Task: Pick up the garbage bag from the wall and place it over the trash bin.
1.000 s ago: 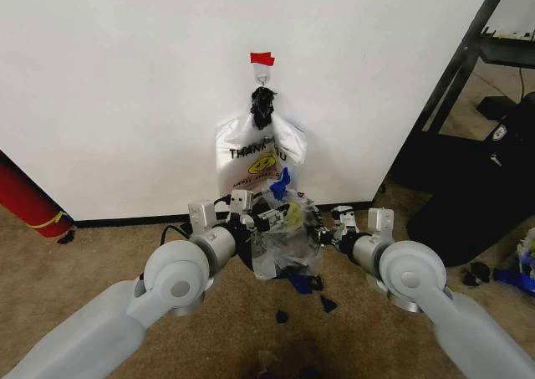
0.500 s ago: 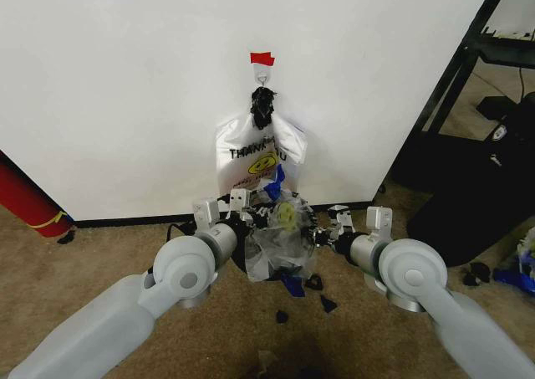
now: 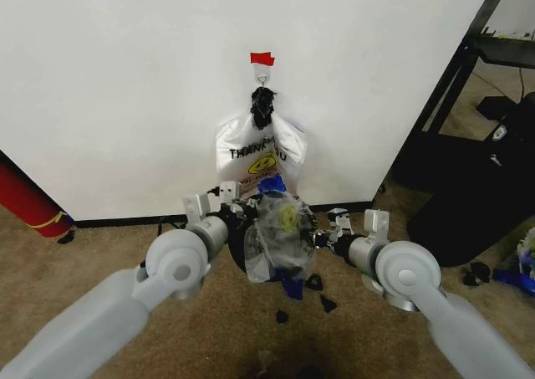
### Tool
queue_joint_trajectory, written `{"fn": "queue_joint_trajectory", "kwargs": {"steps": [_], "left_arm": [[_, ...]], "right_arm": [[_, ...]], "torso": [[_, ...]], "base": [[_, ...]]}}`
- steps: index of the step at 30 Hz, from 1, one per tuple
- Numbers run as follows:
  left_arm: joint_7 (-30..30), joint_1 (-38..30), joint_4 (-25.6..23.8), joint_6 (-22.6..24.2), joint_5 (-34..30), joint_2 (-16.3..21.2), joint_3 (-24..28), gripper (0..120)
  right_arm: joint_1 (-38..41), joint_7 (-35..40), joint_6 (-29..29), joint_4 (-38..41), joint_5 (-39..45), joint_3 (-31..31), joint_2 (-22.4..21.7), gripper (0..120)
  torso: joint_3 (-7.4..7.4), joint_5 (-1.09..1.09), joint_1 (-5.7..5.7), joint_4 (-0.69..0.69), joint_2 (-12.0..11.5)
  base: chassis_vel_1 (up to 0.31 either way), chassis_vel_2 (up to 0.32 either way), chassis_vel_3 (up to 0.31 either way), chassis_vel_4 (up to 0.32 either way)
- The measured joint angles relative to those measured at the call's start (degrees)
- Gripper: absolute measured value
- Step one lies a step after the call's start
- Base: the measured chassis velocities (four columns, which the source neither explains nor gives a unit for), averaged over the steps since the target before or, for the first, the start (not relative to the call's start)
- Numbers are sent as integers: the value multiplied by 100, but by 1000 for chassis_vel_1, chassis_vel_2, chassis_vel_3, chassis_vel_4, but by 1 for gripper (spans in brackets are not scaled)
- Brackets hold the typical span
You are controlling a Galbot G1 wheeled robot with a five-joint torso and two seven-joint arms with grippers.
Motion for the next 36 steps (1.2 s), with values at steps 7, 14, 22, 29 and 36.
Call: {"fn": "queue_joint_trajectory", "kwargs": {"steps": [7,14,22,29,36], "left_arm": [[104,42,137,7,-57,415,-154,0],[240,234,277,-38,-49,700,-280,0],[423,444,398,-81,-72,933,-410,0],[553,691,520,-77,-165,996,-590,0],[603,1047,621,-53,-201,942,-812,0]], "right_arm": [[-116,-388,176,-65,-238,64,41,0],[-269,-593,297,-96,-270,176,51,0],[-318,-693,512,-143,-35,300,65,0],[-317,-647,604,-179,261,354,131,0],[-284,-517,685,-227,364,360,227,0]], "torso": [[0,-1,0,1,0],[0,-1,0,0,0],[0,0,0,0,0],[0,0,0,0,0],[0,0,0,0,0]], "base": [[0,0,0,0],[0,0,0,0],[0,0,0,0],[0,0,0,0],[0,0,0,0]]}}
